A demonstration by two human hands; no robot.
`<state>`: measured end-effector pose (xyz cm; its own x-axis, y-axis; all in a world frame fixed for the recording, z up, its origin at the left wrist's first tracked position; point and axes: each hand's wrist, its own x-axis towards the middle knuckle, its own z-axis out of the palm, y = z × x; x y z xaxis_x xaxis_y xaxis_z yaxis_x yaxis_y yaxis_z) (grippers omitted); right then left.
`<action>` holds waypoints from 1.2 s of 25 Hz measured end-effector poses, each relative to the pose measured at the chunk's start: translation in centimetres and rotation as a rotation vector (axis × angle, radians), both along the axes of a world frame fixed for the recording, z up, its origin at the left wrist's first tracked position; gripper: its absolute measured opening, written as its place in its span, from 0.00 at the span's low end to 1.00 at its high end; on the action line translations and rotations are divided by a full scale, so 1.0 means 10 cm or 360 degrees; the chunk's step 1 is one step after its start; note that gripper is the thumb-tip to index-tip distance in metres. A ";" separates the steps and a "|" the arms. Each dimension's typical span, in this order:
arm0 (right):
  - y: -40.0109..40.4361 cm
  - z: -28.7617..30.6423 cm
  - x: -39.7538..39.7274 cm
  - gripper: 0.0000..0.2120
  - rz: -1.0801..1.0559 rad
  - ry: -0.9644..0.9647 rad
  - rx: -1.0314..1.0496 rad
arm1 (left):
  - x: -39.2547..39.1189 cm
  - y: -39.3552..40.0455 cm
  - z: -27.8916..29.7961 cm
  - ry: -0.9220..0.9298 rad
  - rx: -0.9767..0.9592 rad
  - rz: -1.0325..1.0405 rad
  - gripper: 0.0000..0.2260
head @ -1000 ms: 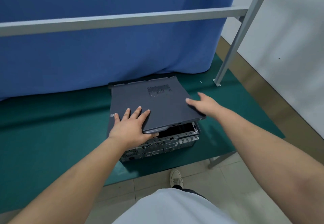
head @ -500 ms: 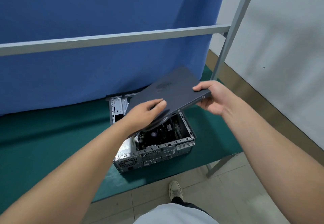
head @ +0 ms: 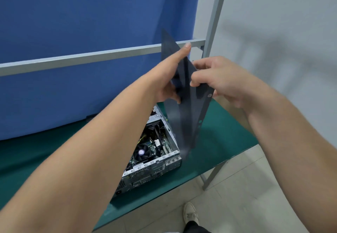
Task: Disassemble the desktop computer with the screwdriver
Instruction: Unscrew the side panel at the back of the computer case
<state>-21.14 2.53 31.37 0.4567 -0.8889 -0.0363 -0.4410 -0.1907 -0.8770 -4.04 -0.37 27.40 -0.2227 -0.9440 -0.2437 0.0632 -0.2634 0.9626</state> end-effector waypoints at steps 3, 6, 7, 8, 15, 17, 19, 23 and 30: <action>-0.12 -0.02 -0.04 0.14 -0.0012 0.0351 -0.0260 | -0.17 -0.16 -0.04 0.0140 0.0019 0.0155 0.15; -0.39 -0.30 -0.11 0.15 0.0078 0.0456 -0.0151 | -0.32 -0.35 -0.26 0.0294 0.0066 0.0418 0.04; -0.51 -0.45 -0.18 0.17 0.0156 0.0417 -0.0012 | -0.36 -0.43 -0.39 0.0318 0.0094 0.0516 0.06; -0.65 -0.62 -0.26 0.18 0.0238 0.0347 0.0151 | -0.40 -0.51 -0.54 0.0350 0.0133 0.0601 0.06; -1.80 -2.40 -1.46 0.29 -0.0505 0.0900 0.0639 | -0.71 -1.03 -1.48 0.0472 0.0412 0.0863 0.14; -2.03 -2.81 -1.86 0.32 -0.0782 0.0983 0.0798 | -0.80 -1.15 -1.69 0.0398 0.0534 0.0958 0.13; -2.21 -3.16 -2.15 0.28 -0.1052 0.0704 0.1022 | -0.90 -1.22 -1.89 0.0250 0.0689 0.1010 0.14; -2.54 -3.71 -2.45 0.11 -0.1385 0.0448 0.1144 | -1.06 -1.44 -2.54 0.0117 0.0894 0.0955 0.39; -2.62 -4.22 -2.61 0.11 -0.1488 0.0648 0.1068 | -1.21 -1.60 -3.53 -0.0197 0.1098 0.0971 0.18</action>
<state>-47.22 -23.65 -10.79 -0.5005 -0.6185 -0.6058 -0.4311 0.7849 -0.4452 -16.13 -16.35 -7.95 0.3296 -0.5265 -0.7837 0.2864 -0.7352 0.6144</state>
